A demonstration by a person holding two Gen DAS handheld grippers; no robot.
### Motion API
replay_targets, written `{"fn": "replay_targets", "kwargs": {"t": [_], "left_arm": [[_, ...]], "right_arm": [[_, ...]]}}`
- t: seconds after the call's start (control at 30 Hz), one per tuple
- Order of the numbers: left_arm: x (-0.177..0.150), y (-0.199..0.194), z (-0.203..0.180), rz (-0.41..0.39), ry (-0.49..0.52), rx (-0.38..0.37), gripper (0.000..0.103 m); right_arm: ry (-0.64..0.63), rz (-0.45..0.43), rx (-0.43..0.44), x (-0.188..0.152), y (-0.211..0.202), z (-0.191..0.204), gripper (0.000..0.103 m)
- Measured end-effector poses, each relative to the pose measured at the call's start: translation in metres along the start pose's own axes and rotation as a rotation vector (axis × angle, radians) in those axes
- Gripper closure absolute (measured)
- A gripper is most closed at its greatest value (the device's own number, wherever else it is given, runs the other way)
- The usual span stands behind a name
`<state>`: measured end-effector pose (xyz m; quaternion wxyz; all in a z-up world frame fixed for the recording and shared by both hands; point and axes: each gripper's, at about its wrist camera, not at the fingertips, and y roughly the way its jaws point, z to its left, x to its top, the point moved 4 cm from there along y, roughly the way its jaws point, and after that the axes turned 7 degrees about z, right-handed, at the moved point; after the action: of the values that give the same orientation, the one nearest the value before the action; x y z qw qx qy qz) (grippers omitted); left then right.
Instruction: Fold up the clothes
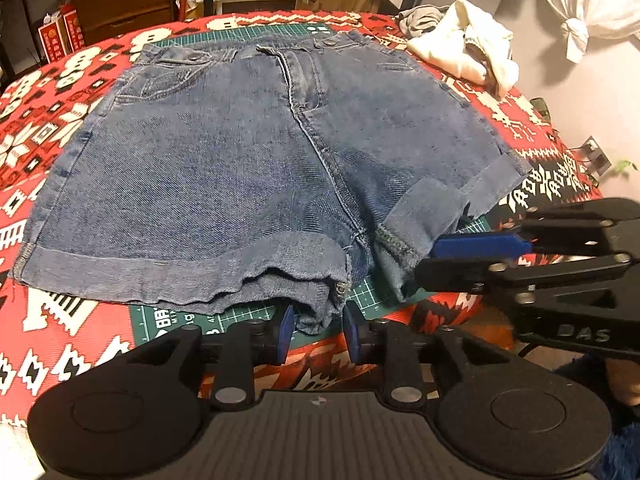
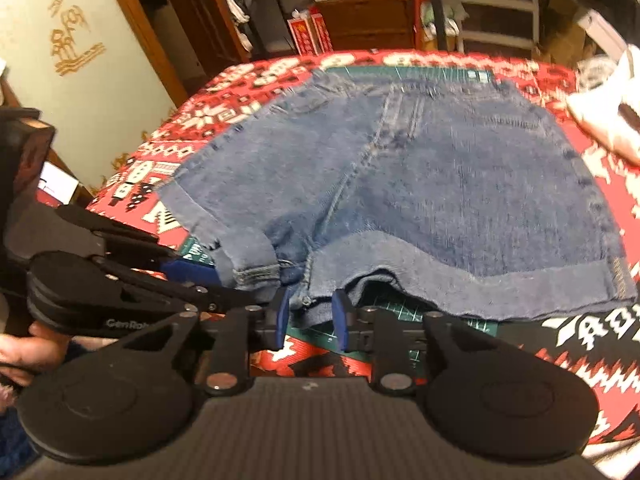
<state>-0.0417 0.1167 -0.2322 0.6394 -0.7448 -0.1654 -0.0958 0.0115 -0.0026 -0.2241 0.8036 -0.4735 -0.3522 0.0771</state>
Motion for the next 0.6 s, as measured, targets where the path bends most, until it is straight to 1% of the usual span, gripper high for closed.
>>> {"fn": "replay_targets", "kwargs": {"t": [0.07,0.17,0.3,0.37,0.43,0.5,0.6], "left_arm": [[-0.001,-0.001,-0.003,0.003,0.004,-0.011,0.077],[-0.007,-0.010,-0.006,-0.017,0.027,-0.012,0.077],[-0.010,-0.016,-0.008,-0.033,0.038,-0.029,0.080],[-0.010,-0.020,-0.011,-0.045,0.048,-0.026,0.080],[-0.009,-0.026,-0.015,-0.074,0.076,-0.015,0.080],[-0.006,-0.026,-0.019,-0.083,0.099,-0.013,0.080],[-0.002,-0.018,-0.020,-0.051,0.110,-0.031,0.080]], "right_arm": [[0.009,0.016,0.001,0.000,0.004,-0.002,0.077],[0.005,0.017,0.015,-0.006,0.001,-0.002,0.077],[0.019,0.030,0.018,-0.007,0.005,-0.005,0.077],[0.024,0.032,0.018,-0.007,0.006,-0.005,0.077],[0.022,0.024,0.017,-0.007,0.004,-0.005,0.077],[0.025,0.019,0.018,-0.007,0.003,-0.005,0.077],[0.034,0.022,0.007,-0.007,0.004,-0.006,0.077]]}}
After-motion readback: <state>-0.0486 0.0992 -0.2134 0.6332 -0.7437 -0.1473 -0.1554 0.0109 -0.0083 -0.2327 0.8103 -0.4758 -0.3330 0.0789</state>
